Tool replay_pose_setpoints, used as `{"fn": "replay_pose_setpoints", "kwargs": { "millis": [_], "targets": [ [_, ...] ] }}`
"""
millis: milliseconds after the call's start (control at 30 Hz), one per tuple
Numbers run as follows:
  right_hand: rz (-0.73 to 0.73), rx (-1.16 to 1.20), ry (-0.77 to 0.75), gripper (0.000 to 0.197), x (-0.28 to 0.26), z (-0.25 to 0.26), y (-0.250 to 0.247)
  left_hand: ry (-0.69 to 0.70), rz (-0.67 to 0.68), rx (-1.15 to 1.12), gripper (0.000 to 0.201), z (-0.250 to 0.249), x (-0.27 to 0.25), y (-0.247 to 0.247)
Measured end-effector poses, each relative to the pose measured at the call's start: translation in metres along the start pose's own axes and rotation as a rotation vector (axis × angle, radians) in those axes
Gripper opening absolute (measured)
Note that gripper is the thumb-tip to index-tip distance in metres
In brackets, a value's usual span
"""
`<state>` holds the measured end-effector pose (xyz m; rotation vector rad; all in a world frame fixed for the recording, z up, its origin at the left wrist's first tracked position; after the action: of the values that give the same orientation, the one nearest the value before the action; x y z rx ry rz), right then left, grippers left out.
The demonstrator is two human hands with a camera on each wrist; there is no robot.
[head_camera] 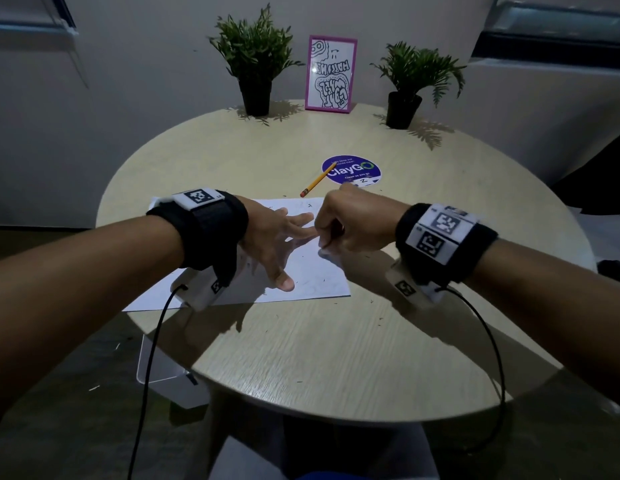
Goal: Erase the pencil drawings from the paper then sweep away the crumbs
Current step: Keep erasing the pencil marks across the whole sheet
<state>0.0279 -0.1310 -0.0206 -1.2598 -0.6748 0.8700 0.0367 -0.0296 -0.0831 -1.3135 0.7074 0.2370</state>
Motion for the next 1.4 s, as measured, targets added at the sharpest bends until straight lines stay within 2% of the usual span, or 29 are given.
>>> {"fn": "replay_pose_setpoints", "kwargs": {
  "millis": [133, 200, 300, 433, 533, 700, 800, 867, 933, 1000, 1100, 1267, 1333, 1400],
  "targets": [
    [0.035, -0.031, -0.024, 0.010, -0.024, 0.012, 0.012, -0.022, -0.004, 0.026, 0.117, -0.002, -0.001, -0.001],
    [0.115, -0.020, -0.019, 0.013, -0.038, 0.020, 0.018, -0.027, 0.000, 0.029, 0.119, -0.003, -0.001, 0.000],
    [0.204, -0.040, -0.006, 0.007, -0.034, 0.024, 0.012, -0.026, 0.000, 0.012, 0.118, -0.003, -0.001, 0.000],
    [0.040, -0.097, 0.060, 0.006, 0.004, 0.008, -0.008, -0.026, -0.006, -0.002, 0.106, -0.006, -0.012, -0.004],
    [0.027, -0.112, 0.077, 0.008, 0.011, 0.008, 0.000, -0.055, 0.001, -0.007, 0.099, -0.007, -0.018, -0.007],
    [0.157, -0.085, -0.004, 0.012, -0.025, 0.025, 0.015, -0.022, 0.008, 0.032, 0.121, -0.007, -0.009, -0.001],
    [0.250, -0.069, -0.008, 0.002, -0.025, 0.025, 0.011, -0.016, 0.003, 0.027, 0.122, -0.005, -0.003, 0.001],
    [0.156, -0.081, 0.014, 0.004, -0.009, 0.017, 0.001, -0.010, -0.005, 0.014, 0.123, -0.006, -0.006, -0.001],
    [0.057, -0.083, 0.045, 0.005, 0.005, 0.009, -0.006, -0.025, -0.008, -0.017, 0.112, -0.006, -0.013, -0.003],
    [0.019, -0.100, 0.048, 0.005, 0.010, 0.007, -0.002, -0.028, -0.009, -0.036, 0.102, -0.006, -0.016, -0.005],
    [0.022, -0.084, 0.046, 0.010, -0.011, 0.013, 0.008, -0.028, -0.005, -0.017, 0.113, -0.006, -0.013, -0.004],
    [0.208, -0.060, 0.006, 0.009, -0.038, 0.032, 0.014, -0.037, -0.003, 0.005, 0.120, -0.004, -0.005, 0.000],
    [0.154, -0.093, 0.021, 0.004, -0.022, 0.031, 0.003, -0.014, -0.009, 0.018, 0.122, -0.006, -0.007, 0.000],
    [0.054, -0.150, 0.018, 0.007, 0.000, 0.026, -0.007, -0.005, -0.010, -0.014, 0.104, -0.010, -0.014, -0.003]
  ]
}}
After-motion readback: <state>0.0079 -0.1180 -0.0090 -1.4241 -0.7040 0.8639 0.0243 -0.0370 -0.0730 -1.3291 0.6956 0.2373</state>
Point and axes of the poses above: each hand's wrist, its own x-axis towards the middle knuckle, its own y-axis out of the palm, z = x × y, the point moved 8 cm from there along x, towards the middle knuckle, and after that the axes turned 12 degrees about -y, right-handed, at the moved point
